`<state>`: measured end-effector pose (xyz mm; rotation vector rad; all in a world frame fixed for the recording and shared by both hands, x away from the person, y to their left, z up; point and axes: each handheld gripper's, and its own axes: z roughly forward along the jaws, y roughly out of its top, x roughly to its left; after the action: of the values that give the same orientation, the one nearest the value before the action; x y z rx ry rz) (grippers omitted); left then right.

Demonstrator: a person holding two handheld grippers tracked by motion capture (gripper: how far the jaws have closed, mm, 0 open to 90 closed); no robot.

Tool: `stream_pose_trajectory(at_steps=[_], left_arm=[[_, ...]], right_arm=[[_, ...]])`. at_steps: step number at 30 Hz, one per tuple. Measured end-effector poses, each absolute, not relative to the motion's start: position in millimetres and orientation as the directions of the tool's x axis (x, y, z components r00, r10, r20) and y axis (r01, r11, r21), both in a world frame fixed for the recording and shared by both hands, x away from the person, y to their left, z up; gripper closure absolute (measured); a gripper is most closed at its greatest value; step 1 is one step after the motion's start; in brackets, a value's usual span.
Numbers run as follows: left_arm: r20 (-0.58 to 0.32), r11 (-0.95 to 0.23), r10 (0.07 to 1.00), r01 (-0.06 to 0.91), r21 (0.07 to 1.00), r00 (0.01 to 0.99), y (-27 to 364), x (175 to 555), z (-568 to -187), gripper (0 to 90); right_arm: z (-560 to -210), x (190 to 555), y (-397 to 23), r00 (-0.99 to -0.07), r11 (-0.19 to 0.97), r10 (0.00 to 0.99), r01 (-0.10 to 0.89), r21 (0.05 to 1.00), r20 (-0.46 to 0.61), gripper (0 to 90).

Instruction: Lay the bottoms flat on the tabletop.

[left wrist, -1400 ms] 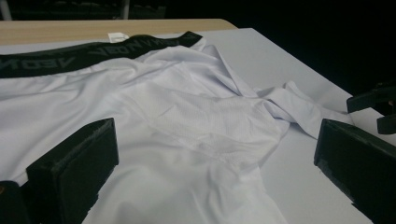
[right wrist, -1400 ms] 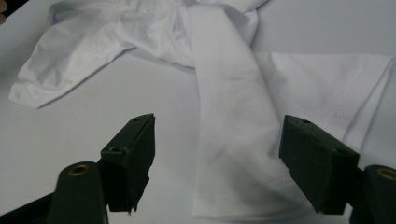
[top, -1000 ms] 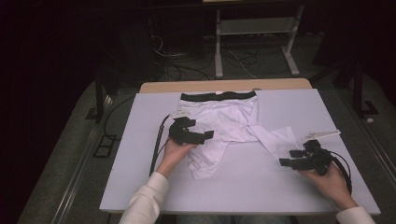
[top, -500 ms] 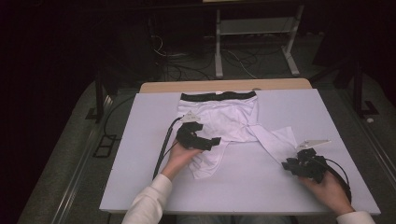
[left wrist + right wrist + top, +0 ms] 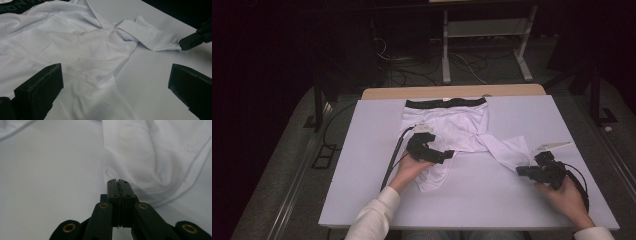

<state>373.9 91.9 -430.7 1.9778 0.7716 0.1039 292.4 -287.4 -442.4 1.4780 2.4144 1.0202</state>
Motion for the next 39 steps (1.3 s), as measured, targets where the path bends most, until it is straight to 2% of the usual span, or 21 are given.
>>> stream_pose_trajectory(at_steps=[7,12,22,28,33,39], left_arm=[[-0.245,-0.323,0.539,0.466,0.823,0.806,89,374,-426,0.3],[-0.248,-0.314,0.520,0.453,0.834,0.817,85,374,-417,0.5],[-0.240,-0.312,0.507,0.436,0.844,0.828,84,372,-408,0.6],[-0.233,-0.310,0.502,0.425,0.850,0.833,83,371,-400,0.7],[-0.225,-0.327,0.481,0.412,0.851,0.847,70,371,-398,0.8],[-0.224,-0.366,0.436,0.399,0.841,0.872,42,371,-407,3.8]], right_arm=[[-415,303,-294,-0.528,0.181,0.770,0.720,0.670,0.359,87.9],[-391,316,-287,-0.559,0.150,0.732,0.691,0.707,0.391,88.0],[-334,334,-240,-0.651,0.254,0.696,0.617,0.745,0.302,88.0],[-313,339,-225,-0.664,0.247,0.690,0.592,0.767,0.290,88.0],[-329,352,-242,-0.608,0.203,0.738,0.614,0.763,0.293,88.0],[-381,366,-297,-0.456,0.033,0.798,0.687,0.726,0.395,87.9]])
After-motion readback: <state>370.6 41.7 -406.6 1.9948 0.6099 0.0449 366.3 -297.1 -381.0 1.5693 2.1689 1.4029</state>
